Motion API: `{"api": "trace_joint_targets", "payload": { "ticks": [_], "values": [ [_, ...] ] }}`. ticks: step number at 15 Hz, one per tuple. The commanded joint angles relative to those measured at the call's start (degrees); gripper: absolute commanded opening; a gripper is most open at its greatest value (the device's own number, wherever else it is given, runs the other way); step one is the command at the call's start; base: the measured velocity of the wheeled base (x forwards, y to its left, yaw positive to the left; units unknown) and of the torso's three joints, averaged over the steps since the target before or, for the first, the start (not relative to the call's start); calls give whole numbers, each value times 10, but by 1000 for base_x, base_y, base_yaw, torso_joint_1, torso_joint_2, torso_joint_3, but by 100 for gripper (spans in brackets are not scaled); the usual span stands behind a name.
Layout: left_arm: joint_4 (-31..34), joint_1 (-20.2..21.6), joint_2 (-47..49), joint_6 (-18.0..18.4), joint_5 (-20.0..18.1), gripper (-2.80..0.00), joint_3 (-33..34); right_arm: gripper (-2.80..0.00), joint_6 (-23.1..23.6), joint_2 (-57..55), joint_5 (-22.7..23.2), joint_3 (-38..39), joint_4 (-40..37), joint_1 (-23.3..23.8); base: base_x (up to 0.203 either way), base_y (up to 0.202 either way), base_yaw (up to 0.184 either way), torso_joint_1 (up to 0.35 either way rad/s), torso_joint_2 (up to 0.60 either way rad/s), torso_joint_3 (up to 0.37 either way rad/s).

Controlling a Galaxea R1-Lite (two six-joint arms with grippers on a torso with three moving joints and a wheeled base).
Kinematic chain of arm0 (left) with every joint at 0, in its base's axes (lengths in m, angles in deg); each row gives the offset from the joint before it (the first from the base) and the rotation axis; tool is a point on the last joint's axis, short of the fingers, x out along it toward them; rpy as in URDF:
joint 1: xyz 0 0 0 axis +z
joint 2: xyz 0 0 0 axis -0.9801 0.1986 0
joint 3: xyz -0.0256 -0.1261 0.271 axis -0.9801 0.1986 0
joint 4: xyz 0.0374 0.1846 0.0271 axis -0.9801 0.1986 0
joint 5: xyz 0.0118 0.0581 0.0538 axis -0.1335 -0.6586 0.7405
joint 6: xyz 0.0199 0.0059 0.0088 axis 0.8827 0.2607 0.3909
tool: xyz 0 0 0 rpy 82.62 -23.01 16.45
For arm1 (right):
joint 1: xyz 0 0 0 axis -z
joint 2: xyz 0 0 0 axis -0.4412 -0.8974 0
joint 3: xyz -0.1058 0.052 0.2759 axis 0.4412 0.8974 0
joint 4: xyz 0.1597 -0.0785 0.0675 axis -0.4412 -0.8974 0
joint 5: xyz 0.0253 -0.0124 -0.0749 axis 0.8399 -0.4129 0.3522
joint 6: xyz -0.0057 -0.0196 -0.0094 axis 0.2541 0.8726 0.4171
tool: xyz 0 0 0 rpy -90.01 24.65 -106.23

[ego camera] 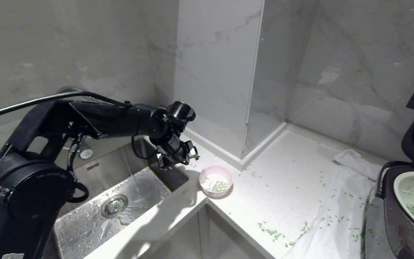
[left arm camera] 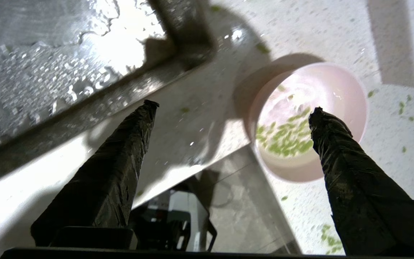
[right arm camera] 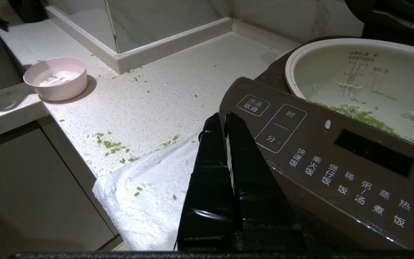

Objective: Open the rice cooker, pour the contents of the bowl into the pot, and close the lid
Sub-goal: Turn off the tap

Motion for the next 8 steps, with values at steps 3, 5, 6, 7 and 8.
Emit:
{"api": "trace_joint_targets", "payload": {
  "ticks": [3,5,6,7,8],
  "values": [
    [7,41,-89,-6,-3,0,107,-280,0,0,0,0,0,0,0,0,0,0,0,0],
    [0,70,-132,-6,-3,0,173,-280,0,0,0,0,0,0,0,0,0,0,0,0],
    [-16,88,-149,-5,-4,0,204,-280,0,0,0,1,0,0,0,0,0,0,0,0],
    [-38,110,-167,-2,-5,0,238,-280,0,0,0,1,0,0,0,0,0,0,0,0],
    [-59,136,-180,3,-5,0,267,-280,0,0,0,1,0,0,0,0,0,0,0,0]
  ]
}}
